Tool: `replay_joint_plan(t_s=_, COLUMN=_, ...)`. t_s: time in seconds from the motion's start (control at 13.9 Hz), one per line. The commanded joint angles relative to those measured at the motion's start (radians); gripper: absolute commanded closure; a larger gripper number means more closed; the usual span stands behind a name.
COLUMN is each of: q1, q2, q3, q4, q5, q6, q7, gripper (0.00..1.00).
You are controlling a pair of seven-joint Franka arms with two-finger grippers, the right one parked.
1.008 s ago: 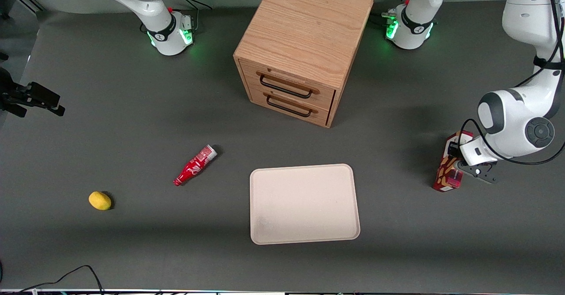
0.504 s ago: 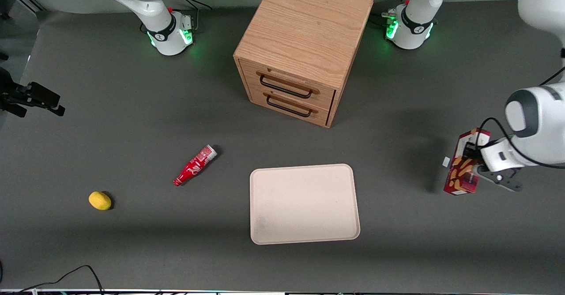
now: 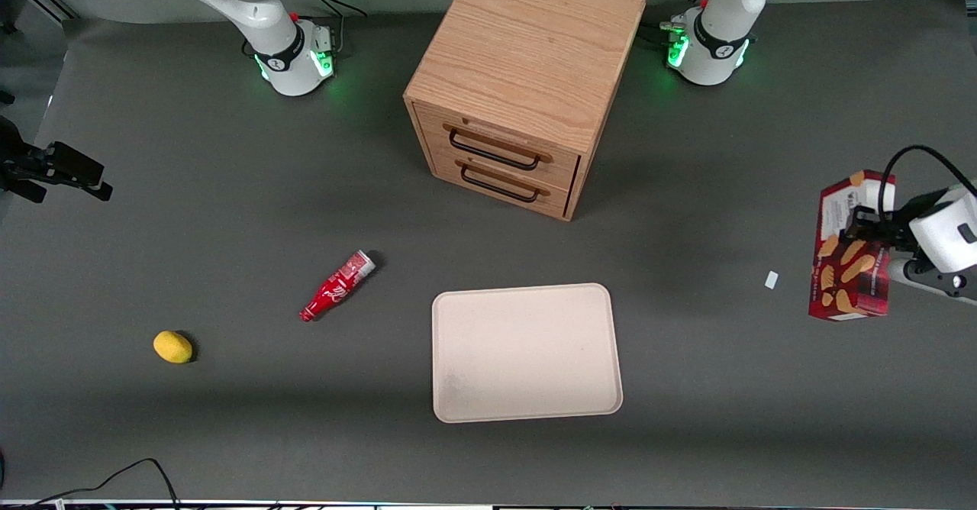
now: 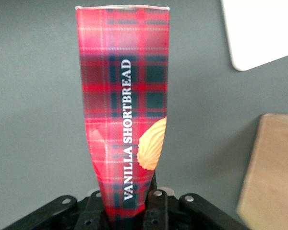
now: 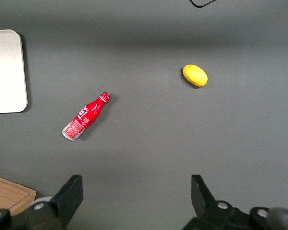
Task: Place red cookie box on tray
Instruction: 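Lift the cookie box upright with the left gripper, then carry the held box over the white tray and lower it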
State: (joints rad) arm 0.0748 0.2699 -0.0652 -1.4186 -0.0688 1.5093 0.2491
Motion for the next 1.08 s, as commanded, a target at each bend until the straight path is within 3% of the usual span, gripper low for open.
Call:
replay_joint_plan(t_s=0.0, q1=-0.007, q2=0.02, q3=-0.132, q4=0.087, q5=0.006, q6=-0.063, q7=-0.274, gripper=1.0)
replay_joint_plan(t_s=0.36, q1=-0.013, q2=0.078, q3=-0.352, q4=0.069, q5=0.043, q6=0.089, q7=-0.59, gripper=1.0)
replay_joint_plan(t_s=0.5, q1=-0.039, q2=0.155, q3=-0.412, q4=0.044, q5=0.114, q6=0.228, q7=-0.713, gripper=1.0)
replay_joint_plan(t_s=0.86, q1=-0.087, q2=0.31, q3=-0.429, q4=-0.008, q5=0.231, q6=0.497, q7=-0.804, gripper=1.0)
replay_joint_plan(t_s=1.01, q1=-0.124, q2=0.389, q3=-0.424, q4=-0.008, q5=0.329, q6=0.587, q7=-0.893, gripper=1.0)
